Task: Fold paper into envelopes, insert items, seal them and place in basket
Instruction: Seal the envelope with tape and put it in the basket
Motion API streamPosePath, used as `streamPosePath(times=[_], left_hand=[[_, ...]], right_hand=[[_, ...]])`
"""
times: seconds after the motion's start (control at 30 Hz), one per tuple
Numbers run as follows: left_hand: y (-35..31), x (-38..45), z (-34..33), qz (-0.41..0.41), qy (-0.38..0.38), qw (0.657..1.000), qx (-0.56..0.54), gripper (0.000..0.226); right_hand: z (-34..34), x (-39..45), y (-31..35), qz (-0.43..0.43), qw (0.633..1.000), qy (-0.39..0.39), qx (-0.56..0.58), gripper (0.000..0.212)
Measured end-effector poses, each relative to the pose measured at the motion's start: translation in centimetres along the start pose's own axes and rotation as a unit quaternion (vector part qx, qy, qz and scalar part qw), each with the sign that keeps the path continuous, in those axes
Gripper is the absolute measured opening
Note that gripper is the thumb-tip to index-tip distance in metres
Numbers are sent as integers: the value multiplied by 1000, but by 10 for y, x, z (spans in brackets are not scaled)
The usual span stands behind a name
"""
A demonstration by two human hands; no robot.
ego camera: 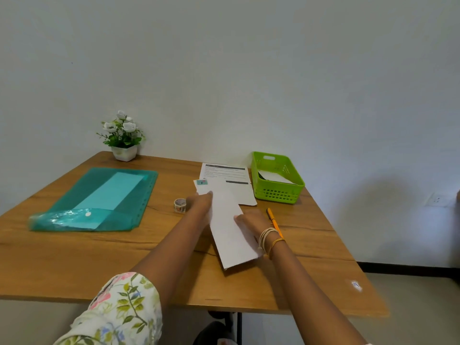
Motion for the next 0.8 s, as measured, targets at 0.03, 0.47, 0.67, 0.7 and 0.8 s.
streamPosePath(times=[0.03,0.47,0.67,0.7,0.8], left_hand=[[0,-1,-5,4,15,1000,22,33],[21,-31,-47,136,331,894,269,25],[2,-27,-75,28,300,931,208,33],[-2,-26,-83,10,295,933,206,34],[-12,-25,-106,-18,289,941,174,28]], right_hand=[[4,1,3,5,1000,-10,12,10],[64,24,25,7,988,-136,72,15],[72,23,24,-31,998,-58,16,12],[73,23,22,-46,996,-54,47,11],[86,31,19,-46,985,-94,138,18]])
Point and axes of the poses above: each hand's wrist, its own x-axis towards the middle knuckle, its own z-axis out of the back of the hand, y = z × x, the point moved 6 cm from there along x, towards the middle knuckle, and after that the axes turned 7 degrees about -x, right-handed, at the moved point
